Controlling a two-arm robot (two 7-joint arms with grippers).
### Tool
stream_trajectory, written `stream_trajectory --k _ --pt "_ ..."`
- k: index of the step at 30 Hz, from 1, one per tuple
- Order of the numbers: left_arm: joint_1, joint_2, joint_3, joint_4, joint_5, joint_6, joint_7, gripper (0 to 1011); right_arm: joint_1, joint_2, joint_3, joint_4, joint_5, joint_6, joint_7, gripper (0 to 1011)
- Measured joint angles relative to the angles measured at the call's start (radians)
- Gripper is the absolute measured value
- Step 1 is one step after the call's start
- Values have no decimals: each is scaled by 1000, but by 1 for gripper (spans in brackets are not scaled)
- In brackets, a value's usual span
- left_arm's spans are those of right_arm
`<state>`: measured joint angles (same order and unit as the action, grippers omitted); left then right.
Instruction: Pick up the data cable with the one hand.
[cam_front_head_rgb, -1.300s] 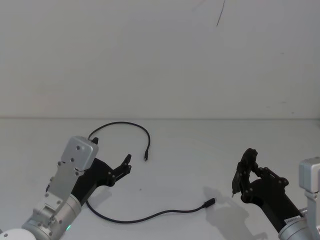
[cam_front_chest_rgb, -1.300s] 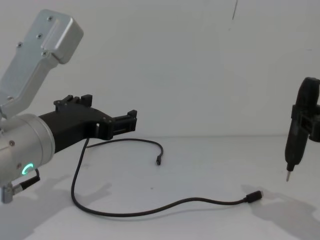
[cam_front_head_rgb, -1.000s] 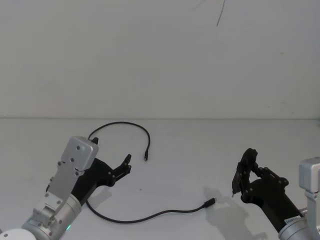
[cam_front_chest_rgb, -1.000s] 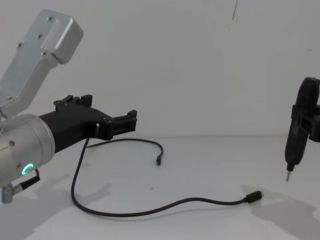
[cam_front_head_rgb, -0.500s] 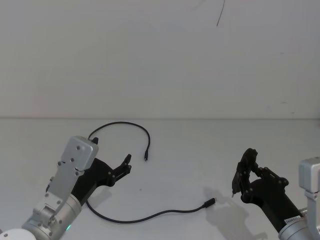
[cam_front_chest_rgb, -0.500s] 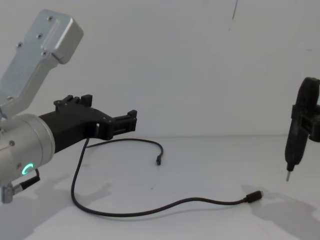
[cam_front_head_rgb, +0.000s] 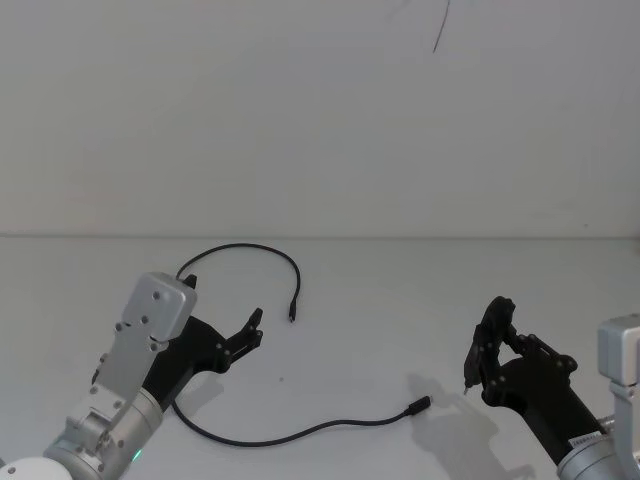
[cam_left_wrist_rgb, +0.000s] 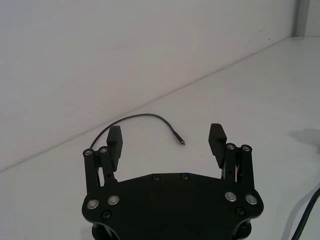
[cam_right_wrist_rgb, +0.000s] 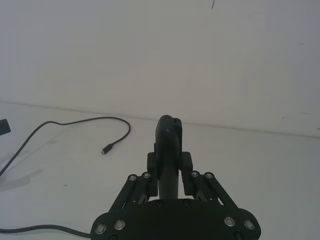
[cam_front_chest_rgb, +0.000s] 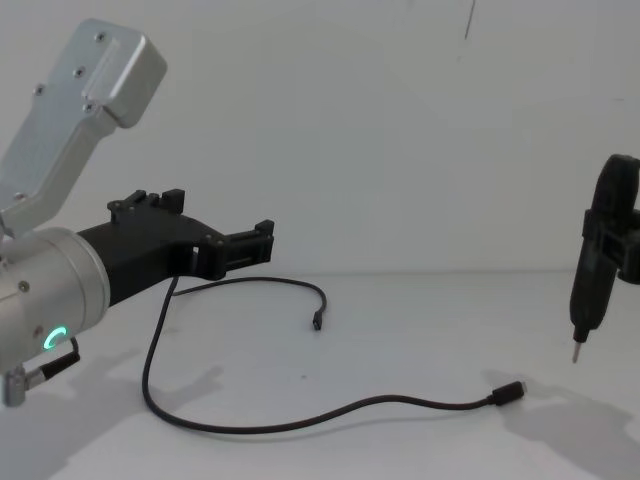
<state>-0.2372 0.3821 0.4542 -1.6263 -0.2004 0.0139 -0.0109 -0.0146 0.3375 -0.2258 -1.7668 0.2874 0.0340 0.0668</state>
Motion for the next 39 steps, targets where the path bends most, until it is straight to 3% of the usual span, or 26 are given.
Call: stream_trajectory --k 22,31,39 --pt "-1 5 0 -6 0 4 -11 1001 0 0 0 0 0 0 0 269" --pt "-12 43 7 -24 -14 40 -91 1001 0 0 0 0 0 0 0 269" --pt "-45 102 16 -28 -45 101 -216 1001 0 0 0 0 0 0 0 269"
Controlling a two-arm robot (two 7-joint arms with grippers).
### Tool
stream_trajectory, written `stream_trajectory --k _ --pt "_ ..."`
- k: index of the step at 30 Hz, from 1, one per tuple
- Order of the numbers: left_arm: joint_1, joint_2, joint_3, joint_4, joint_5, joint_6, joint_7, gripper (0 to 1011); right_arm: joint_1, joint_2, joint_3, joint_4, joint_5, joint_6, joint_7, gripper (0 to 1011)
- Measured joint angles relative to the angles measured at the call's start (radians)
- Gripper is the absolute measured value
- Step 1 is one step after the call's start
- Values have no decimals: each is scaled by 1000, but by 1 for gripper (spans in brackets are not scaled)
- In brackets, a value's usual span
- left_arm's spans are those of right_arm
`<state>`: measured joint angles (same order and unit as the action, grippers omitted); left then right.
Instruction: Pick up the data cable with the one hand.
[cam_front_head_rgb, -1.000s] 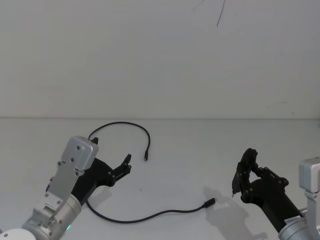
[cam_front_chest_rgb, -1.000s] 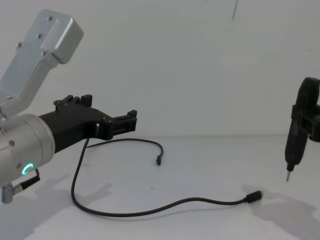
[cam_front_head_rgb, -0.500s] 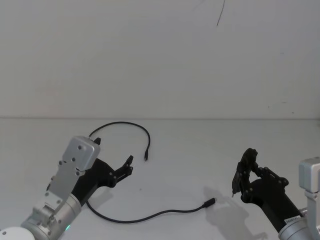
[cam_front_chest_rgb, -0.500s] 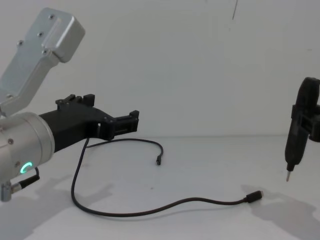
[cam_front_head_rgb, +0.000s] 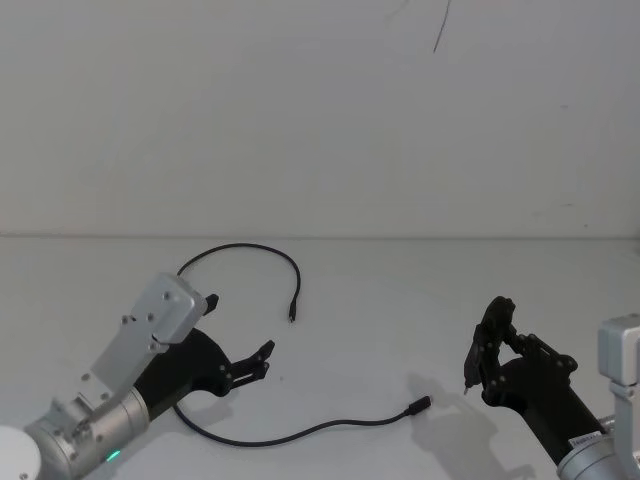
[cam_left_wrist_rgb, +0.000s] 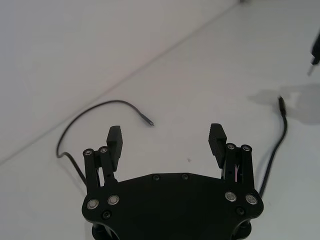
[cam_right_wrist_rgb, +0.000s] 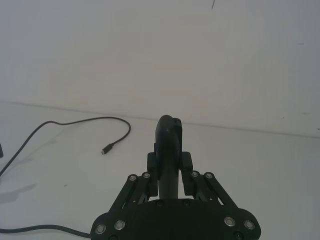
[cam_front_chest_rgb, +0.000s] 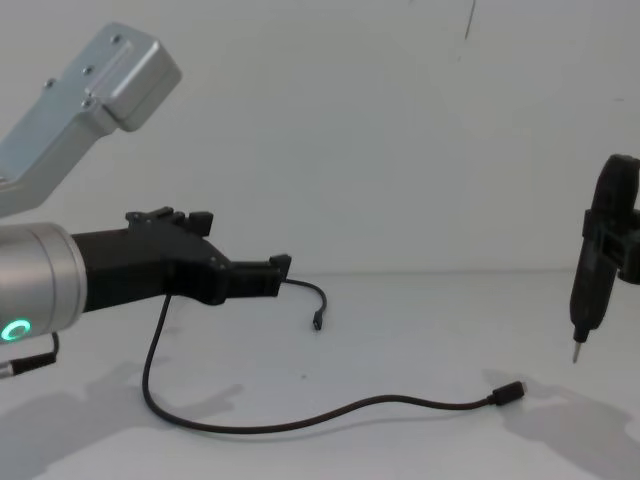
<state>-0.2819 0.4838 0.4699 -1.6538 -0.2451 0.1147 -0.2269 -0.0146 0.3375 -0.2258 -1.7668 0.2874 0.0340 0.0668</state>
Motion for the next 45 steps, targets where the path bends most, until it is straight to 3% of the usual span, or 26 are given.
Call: stream_trajectory --k 15,25,34,45 --pt "-85 67 20 22 -68 136 -219 1001 0 0 0 0 0 0 0 269" --pt "-122 83 41 21 -99 180 -304 1001 0 0 0 0 0 0 0 269" --pt "-143 80 77 29 -91 184 -329 1001 0 0 0 0 0 0 0 269" --pt "-161 42 130 57 -47 184 -325 1001 0 0 0 0 0 0 0 269"
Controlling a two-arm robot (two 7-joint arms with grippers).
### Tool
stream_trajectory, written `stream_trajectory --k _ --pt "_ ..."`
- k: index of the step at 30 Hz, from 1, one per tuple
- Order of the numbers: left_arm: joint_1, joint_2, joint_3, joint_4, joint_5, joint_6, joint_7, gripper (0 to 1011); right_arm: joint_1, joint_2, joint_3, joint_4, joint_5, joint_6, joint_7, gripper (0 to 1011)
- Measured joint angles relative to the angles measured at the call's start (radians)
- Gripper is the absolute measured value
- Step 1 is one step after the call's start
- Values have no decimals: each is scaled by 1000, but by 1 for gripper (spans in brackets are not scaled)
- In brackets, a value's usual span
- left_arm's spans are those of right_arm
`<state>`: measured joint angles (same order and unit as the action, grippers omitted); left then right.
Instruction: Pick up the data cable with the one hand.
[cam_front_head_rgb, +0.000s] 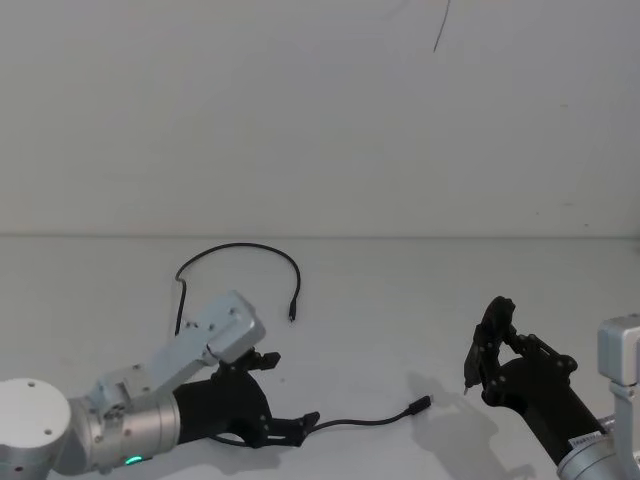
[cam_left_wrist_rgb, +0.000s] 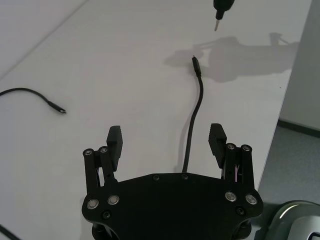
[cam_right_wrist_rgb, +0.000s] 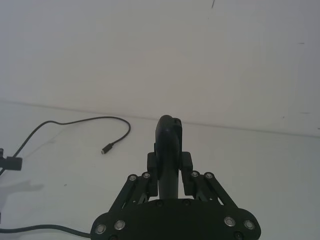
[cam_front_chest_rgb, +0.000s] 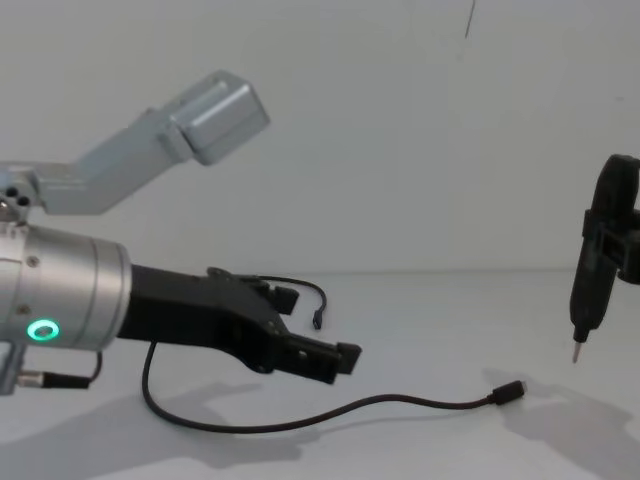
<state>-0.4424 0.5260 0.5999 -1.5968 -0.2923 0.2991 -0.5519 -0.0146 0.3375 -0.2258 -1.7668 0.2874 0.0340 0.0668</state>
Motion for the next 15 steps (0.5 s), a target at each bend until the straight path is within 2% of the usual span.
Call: stream_trajectory --k 15 --pt "10 -62 37 16 60 18 68 1001 0 0 0 0 0 0 0 269"
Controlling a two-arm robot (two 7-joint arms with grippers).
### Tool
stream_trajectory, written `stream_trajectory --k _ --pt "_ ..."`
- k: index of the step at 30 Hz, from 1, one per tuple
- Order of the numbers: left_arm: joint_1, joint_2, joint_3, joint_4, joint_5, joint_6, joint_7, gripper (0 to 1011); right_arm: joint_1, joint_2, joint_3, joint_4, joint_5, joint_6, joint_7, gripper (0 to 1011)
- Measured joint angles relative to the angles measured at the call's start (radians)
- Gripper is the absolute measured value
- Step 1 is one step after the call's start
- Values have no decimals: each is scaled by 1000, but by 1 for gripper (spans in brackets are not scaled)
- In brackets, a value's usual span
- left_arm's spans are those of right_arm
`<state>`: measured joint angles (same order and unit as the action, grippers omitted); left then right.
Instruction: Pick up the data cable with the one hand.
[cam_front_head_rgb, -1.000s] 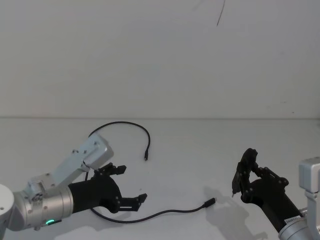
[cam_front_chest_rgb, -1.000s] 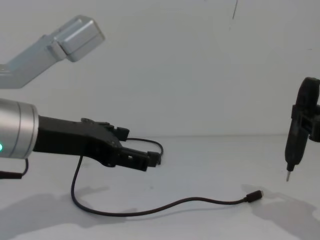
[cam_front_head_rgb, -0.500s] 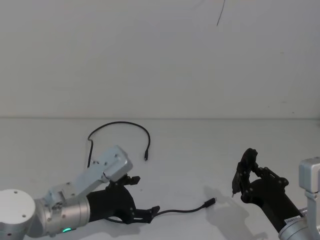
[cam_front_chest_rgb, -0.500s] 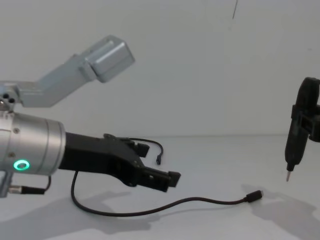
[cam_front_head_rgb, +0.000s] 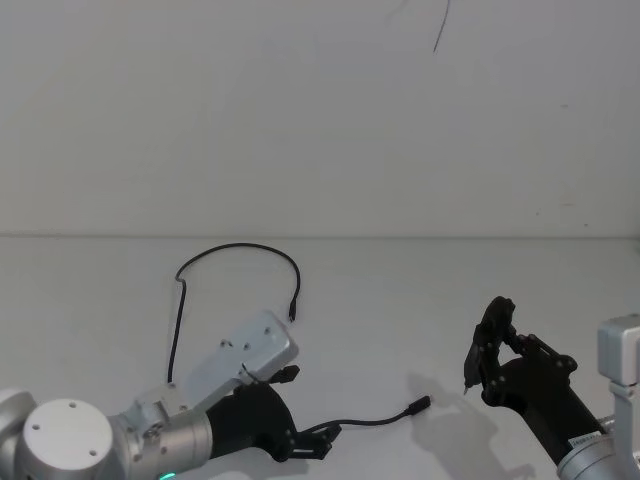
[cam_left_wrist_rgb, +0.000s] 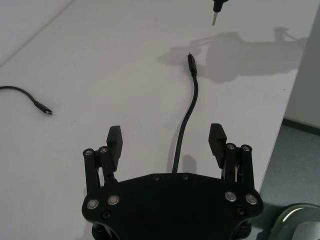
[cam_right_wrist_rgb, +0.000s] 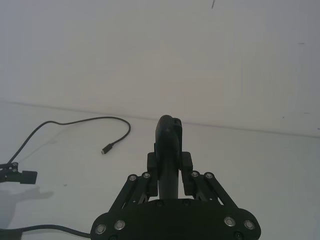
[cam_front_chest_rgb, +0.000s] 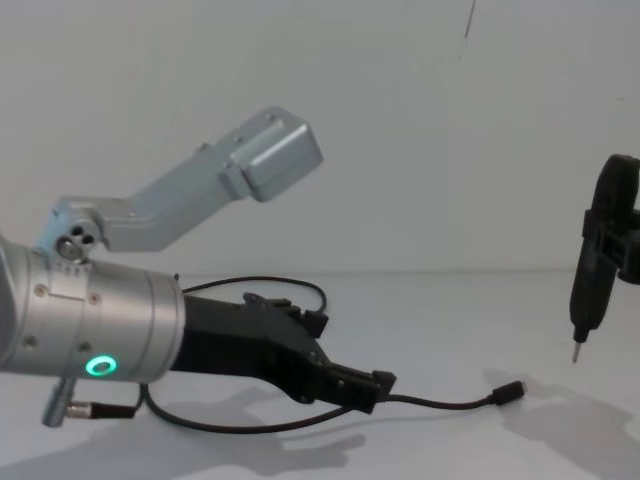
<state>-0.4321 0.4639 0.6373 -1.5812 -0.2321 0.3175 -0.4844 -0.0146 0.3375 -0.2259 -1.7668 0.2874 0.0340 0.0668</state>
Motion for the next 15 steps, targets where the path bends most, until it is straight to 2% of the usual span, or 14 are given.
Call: stream_trajectory --k 15 --pt "-4 -58 17 39 42 58 55 1001 0 0 0 0 0 0 0 269"
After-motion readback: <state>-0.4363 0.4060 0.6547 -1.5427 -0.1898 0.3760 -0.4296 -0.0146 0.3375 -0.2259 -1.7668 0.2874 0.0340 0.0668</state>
